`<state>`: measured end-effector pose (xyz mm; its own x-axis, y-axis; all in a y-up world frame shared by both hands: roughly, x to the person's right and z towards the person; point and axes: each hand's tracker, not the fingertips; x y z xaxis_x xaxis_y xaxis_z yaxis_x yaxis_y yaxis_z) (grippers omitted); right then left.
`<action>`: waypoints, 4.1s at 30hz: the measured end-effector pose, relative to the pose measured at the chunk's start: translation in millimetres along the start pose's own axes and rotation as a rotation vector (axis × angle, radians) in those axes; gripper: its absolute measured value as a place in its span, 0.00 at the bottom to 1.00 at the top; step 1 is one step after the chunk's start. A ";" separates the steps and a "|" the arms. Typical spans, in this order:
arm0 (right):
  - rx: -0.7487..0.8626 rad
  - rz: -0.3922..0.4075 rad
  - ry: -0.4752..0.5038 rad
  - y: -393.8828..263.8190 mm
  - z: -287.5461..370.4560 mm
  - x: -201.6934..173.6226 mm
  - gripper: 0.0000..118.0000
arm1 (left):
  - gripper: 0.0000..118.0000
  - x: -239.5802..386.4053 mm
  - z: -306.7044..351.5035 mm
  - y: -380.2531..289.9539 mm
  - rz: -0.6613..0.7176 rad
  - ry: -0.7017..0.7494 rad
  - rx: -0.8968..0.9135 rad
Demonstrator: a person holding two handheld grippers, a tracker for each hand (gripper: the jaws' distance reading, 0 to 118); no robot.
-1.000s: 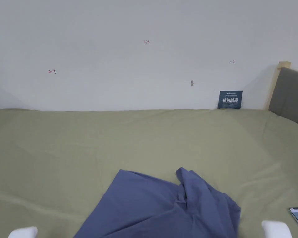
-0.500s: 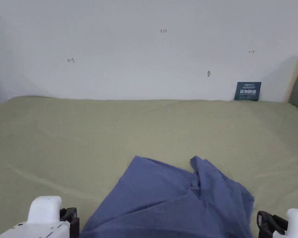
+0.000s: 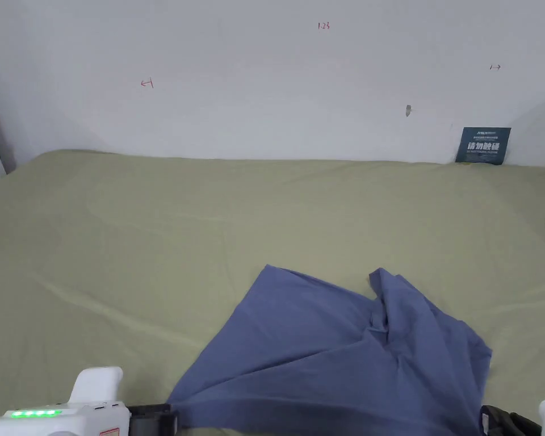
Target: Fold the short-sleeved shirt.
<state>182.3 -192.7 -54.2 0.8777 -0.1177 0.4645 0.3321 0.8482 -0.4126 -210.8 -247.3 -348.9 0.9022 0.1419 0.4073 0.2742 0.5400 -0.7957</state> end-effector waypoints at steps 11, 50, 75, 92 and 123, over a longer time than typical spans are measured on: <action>-0.105 0.027 -0.036 1.6 -31.1 11.9 0.01 | 0.23 16.7 -34.2 17.2 -0.021 0.009 -0.024; -0.341 0.162 0.083 157.0 -269.7 27.2 0.08 | 0.02 12.3 -45.7 20.4 0.020 -0.016 -0.064; 0.149 0.096 0.115 332.4 55.7 72.4 0.08 | 0.02 85.7 248.1 231.6 -0.051 -0.029 0.514; 0.121 0.136 0.053 428.3 -60.4 37.2 0.08 | 0.02 82.4 221.4 354.2 -0.030 0.066 0.521; -0.171 0.105 0.038 183.6 -238.9 72.1 0.08 | 0.02 40.6 -21.0 192.2 -0.082 0.075 0.152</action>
<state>389.1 -168.9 -283.7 0.9218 -0.0551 0.3836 0.2892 0.7569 -0.5860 -114.4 -155.2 -494.7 0.9027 0.0332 0.4290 0.2995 0.6674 -0.6818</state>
